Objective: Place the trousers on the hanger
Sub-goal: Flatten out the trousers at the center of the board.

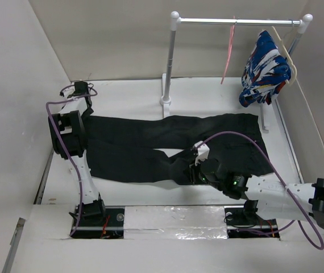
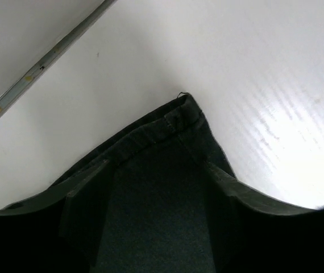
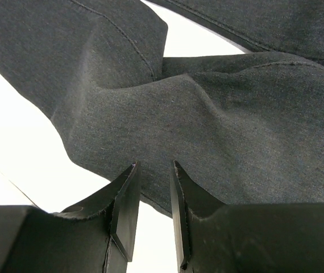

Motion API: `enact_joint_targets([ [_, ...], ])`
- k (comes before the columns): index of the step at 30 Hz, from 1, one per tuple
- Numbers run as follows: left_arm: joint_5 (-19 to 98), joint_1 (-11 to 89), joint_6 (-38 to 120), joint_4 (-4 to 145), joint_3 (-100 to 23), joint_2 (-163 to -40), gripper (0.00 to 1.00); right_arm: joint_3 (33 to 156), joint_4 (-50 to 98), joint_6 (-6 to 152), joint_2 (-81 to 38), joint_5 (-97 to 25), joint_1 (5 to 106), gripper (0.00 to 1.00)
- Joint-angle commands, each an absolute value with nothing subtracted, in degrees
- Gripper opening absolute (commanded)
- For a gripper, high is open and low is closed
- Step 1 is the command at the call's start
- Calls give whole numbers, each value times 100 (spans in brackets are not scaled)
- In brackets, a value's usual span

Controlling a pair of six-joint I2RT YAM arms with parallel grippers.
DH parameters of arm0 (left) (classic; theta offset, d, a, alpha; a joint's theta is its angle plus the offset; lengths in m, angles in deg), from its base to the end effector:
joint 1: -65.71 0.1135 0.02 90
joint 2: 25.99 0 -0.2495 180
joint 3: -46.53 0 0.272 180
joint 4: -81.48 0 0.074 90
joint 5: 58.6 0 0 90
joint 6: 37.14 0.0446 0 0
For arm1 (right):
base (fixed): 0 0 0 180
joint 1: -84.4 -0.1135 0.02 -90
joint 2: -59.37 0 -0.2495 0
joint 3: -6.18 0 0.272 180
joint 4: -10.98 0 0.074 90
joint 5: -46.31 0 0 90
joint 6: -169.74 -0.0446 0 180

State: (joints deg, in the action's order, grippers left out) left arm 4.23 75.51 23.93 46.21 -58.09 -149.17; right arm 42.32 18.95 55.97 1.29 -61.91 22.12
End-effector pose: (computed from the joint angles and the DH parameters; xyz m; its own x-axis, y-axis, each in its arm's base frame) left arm 0.4710 0.1020 0.1440 -0.4945 -0.5222 -0.6949 -0.7498 0.6607 0.0371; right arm 0.1246 0.2071 0.1656 -0.5004 -0.1292 -0.8561 -0.5607 0.8018 0.2067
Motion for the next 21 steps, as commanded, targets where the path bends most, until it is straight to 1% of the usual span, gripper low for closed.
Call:
enact_joint_targets([
  [1,337,7555,2561,4421,-6148,-15202,50,4362,1599,5627,40,-6259,2217,33],
  [3,398,7555,2614,4500,-6149,-15264,30,4354,1573,5636,22,-6250,2217,33],
  [4,416,7555,2614,4501,-6219,-15325,9,4353,1564,5627,31,-6293,2217,33],
  [5,451,7555,2632,4501,-6271,-15352,1,4345,1564,5636,31,-6346,2217,33],
  [12,416,7721,2763,4571,-6886,-15396,0,4310,1485,5610,31,-6452,2322,33],
  [15,486,7783,2825,4614,-7282,-15528,0,4310,1476,5610,-57,-6408,2323,37],
  [17,495,7783,2957,4606,-7642,-15660,0,4318,1450,5610,-171,-6399,2323,43],
  [19,451,7783,3036,4501,-8080,-15835,0,4344,1476,5610,-241,-6391,2323,45],
  [21,503,7783,3132,4474,-8258,-15914,0,4397,1433,5627,-251,-6390,2323,45],
])
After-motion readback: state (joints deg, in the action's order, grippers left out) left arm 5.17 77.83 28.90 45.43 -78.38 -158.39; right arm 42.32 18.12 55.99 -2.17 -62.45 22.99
